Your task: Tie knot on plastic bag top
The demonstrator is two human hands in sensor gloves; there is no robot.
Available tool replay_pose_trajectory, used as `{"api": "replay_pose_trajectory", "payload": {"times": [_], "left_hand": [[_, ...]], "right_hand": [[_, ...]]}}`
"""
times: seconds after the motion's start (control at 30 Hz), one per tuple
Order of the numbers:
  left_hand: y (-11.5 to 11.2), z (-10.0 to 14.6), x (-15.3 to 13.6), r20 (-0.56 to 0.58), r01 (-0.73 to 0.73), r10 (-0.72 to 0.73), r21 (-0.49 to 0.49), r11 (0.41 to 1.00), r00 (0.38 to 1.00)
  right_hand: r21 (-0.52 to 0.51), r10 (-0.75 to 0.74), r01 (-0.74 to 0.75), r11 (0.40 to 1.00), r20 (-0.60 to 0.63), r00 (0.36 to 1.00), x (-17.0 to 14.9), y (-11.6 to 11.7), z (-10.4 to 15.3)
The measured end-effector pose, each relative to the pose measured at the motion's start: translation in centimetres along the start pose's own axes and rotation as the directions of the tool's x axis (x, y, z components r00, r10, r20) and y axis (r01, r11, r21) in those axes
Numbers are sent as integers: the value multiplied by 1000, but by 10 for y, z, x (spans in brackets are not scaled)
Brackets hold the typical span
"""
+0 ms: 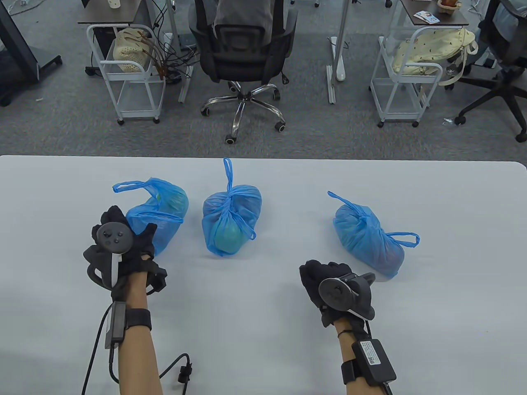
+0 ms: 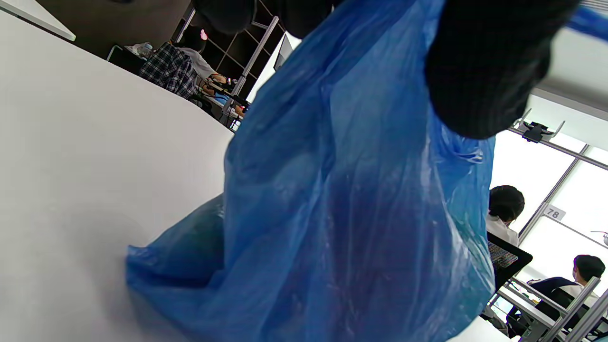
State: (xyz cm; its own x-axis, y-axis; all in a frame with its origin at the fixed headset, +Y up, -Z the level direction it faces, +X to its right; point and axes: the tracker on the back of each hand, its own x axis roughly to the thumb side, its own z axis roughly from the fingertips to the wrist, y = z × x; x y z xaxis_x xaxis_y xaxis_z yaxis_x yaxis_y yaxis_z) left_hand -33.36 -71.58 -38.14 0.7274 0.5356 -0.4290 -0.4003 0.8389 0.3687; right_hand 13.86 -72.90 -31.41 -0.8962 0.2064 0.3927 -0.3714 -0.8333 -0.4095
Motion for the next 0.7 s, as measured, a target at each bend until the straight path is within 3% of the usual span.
{"api": "replay_pose_trajectory", "payload": {"times": [0.17,0.7], "left_hand": [[-1,-7,1,9,61,-63,91,994,998],[9,-23,8,95,-161,153,87,983,984]], "right_hand": [[-4,36,-36,999,5,999,1,-7,3],[-16,77,-78,997,-42,996,-5,-20,12]]}}
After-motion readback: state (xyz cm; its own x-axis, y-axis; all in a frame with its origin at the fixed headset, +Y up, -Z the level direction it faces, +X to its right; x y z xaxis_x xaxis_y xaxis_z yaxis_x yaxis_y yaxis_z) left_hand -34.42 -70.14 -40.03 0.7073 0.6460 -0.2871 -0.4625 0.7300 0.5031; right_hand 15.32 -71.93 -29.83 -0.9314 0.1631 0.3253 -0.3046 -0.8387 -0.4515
